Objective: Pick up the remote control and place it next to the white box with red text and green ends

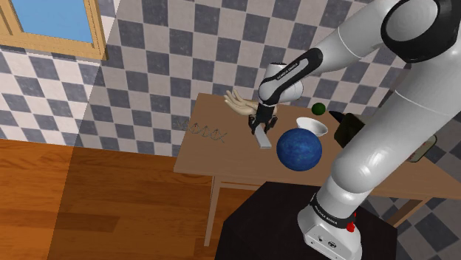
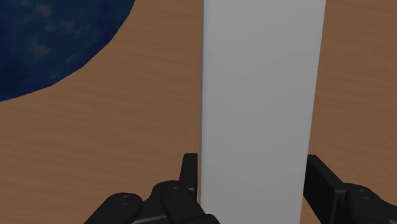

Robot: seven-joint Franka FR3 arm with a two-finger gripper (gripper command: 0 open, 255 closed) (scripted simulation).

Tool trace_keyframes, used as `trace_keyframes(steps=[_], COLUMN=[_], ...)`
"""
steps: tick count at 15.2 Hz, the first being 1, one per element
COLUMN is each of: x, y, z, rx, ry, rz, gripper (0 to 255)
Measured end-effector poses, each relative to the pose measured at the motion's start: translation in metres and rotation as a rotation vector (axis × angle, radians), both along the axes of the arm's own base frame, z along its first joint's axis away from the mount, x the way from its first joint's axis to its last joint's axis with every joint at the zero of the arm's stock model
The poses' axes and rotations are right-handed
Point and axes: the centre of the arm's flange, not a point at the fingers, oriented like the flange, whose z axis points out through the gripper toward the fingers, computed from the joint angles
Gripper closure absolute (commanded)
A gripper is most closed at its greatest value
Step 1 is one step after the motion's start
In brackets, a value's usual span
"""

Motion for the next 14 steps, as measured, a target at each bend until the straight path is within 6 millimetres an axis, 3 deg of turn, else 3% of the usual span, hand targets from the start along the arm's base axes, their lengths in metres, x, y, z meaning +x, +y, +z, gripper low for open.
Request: trace_keyframes(steps=[14], x=[0.001], y=[-0.001], z=[0.073], rx=[0.0], ry=[0.0], rz=[0.0], gripper=[255])
